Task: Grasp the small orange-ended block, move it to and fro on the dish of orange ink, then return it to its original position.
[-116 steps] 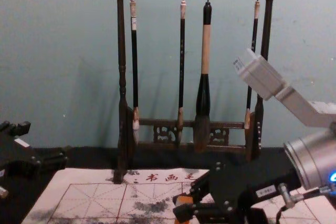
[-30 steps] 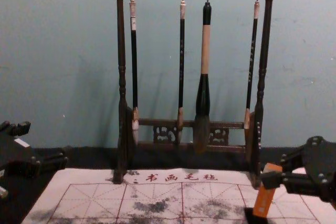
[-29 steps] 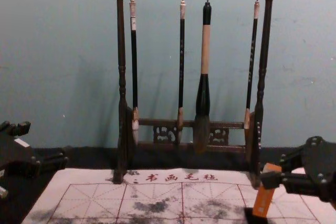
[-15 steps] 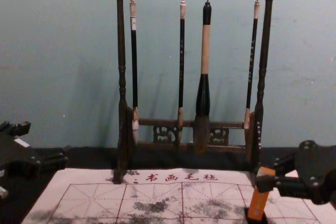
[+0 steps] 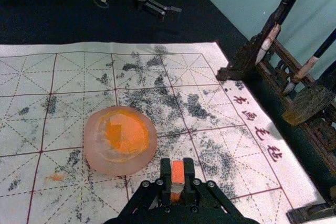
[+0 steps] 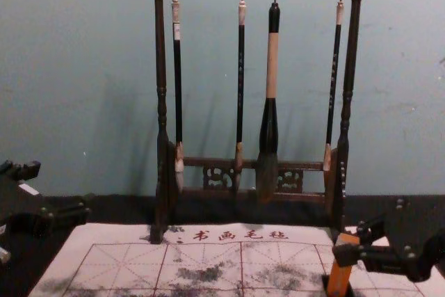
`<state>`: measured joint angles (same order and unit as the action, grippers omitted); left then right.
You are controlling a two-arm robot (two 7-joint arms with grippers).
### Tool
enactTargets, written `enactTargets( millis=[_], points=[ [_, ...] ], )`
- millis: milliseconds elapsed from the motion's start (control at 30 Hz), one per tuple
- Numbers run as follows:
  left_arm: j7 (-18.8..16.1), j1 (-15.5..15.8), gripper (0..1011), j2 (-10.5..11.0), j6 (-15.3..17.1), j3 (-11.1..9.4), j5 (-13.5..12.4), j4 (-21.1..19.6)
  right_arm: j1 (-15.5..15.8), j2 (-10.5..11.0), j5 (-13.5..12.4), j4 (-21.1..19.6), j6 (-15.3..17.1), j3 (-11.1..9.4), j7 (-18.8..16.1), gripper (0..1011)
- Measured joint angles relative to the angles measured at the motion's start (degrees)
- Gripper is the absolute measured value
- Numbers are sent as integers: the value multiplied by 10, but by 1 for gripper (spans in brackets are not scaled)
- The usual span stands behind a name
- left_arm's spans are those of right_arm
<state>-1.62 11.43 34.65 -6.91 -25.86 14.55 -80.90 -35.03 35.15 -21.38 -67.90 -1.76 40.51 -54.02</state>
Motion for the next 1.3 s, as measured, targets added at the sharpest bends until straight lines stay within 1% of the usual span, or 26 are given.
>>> enactTargets(
  millis=[567,1300],
  points=[
    [0,0,1001,0,0,0,0,0,-5,-8,9,18,-1,7,-4,134],
    [0,0,1001,0,0,0,0,0,-3,-12,18,27,-2,10,0,134]
  ],
)
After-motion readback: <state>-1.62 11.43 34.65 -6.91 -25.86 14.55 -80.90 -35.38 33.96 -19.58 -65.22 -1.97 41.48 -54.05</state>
